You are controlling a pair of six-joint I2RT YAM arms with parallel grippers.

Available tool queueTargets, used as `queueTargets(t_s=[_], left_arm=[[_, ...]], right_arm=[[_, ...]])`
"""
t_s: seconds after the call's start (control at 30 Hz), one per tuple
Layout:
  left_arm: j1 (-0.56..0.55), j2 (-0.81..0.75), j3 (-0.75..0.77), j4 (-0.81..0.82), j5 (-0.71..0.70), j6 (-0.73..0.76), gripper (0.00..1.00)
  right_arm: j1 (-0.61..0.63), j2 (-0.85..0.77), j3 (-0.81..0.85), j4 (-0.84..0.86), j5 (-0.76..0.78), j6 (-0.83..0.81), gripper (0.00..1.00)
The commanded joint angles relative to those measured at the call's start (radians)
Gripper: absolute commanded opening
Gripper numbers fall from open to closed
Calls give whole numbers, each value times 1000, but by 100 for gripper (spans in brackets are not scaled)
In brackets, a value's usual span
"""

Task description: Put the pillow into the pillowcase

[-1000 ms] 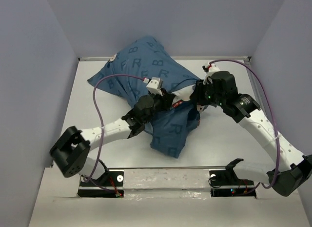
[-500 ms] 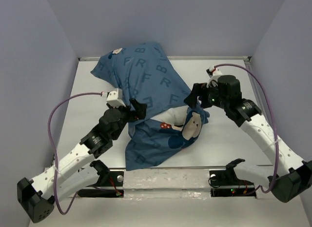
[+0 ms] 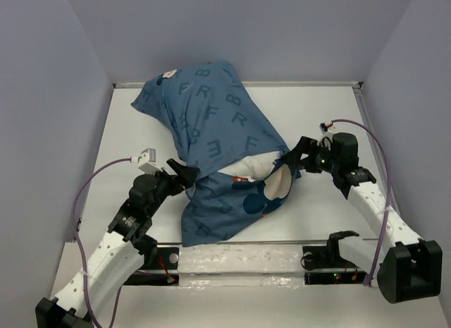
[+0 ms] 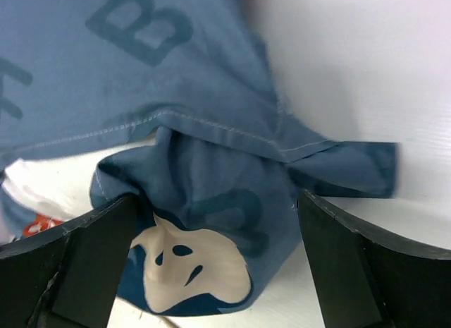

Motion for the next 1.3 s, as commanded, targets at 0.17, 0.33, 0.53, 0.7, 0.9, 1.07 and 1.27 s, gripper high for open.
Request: queueTargets(t_s=[0.17,0.33,0.53,0.7,0.9,1.07,1.27], left_arm=[[7,132,-22,342,46,-13,5],[5,-50,159,105,-47,59,0],[4,-57,135,151,223,12,99],[-16,47,117,200,161,59,99],[7,176,138,256,-192,47,99],[122,317,46,474,-205,-30,99],[239,518,-53,777,-29,-159,99]], right_arm=[[-10,185,-103,549,-401,243,22],[-155,186,66,493,-231,262,0],[-255,447,373,296,-76,120,47],[-240,414,567,71,-48,6,84],[106,140,352,14,118,-39,87],[216,-26,61,9,156,32,85],[229,-192,-81,46,-3,186,85]])
